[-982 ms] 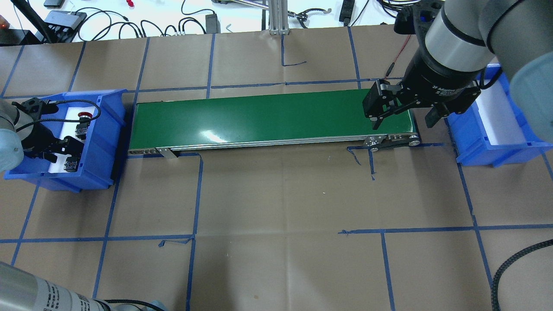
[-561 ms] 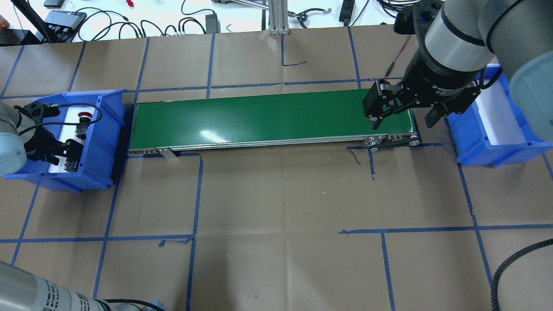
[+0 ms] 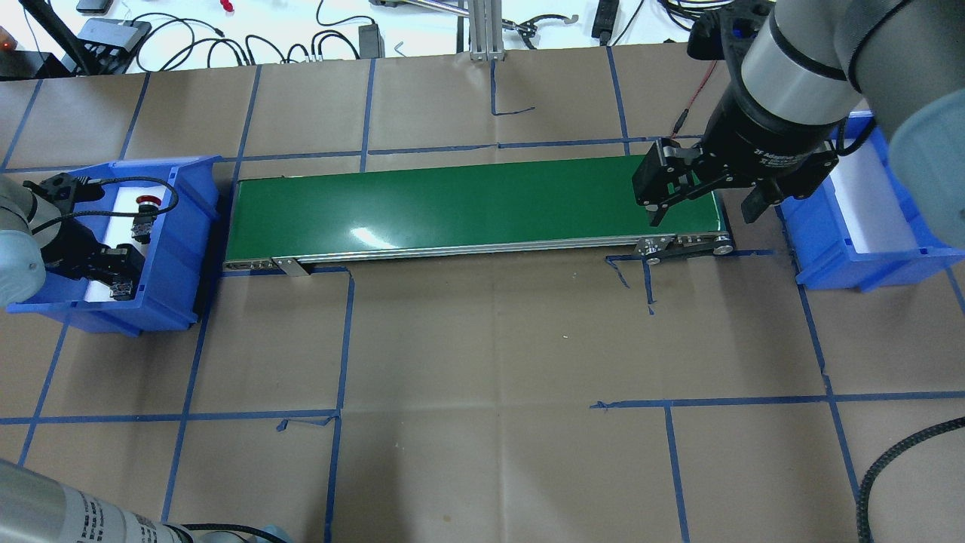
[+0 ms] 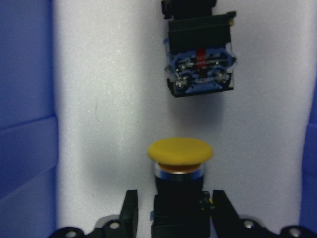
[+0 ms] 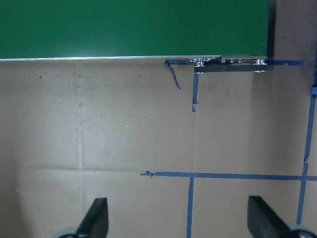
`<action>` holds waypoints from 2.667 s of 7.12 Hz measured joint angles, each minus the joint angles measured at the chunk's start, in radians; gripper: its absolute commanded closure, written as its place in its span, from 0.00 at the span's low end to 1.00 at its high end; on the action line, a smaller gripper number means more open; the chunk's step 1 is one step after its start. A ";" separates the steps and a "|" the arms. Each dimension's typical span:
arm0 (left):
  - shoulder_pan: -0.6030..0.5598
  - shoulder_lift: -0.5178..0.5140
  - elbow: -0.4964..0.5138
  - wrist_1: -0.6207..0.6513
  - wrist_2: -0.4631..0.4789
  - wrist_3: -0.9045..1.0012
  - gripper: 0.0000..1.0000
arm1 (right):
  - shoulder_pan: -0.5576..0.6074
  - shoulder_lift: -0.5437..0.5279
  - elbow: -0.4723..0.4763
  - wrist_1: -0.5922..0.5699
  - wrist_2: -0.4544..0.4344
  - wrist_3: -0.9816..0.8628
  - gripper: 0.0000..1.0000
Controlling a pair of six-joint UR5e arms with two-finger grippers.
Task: Transport two buttons from left to right
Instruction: 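Lower the left gripper and grasp the yellow-capped button, then lift the yellow button and carry it with the left gripper to the belt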
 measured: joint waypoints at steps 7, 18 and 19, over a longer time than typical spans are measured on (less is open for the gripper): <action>-0.017 0.073 0.331 -0.451 -0.012 -0.012 0.95 | 0.000 0.003 0.004 -0.003 0.001 0.000 0.00; -0.455 0.047 0.199 -0.297 -0.002 -0.308 0.95 | -0.009 0.018 0.008 -0.016 0.000 -0.001 0.00; -0.466 0.030 0.191 -0.282 -0.001 -0.291 0.94 | -0.009 0.023 0.007 -0.023 0.000 -0.001 0.00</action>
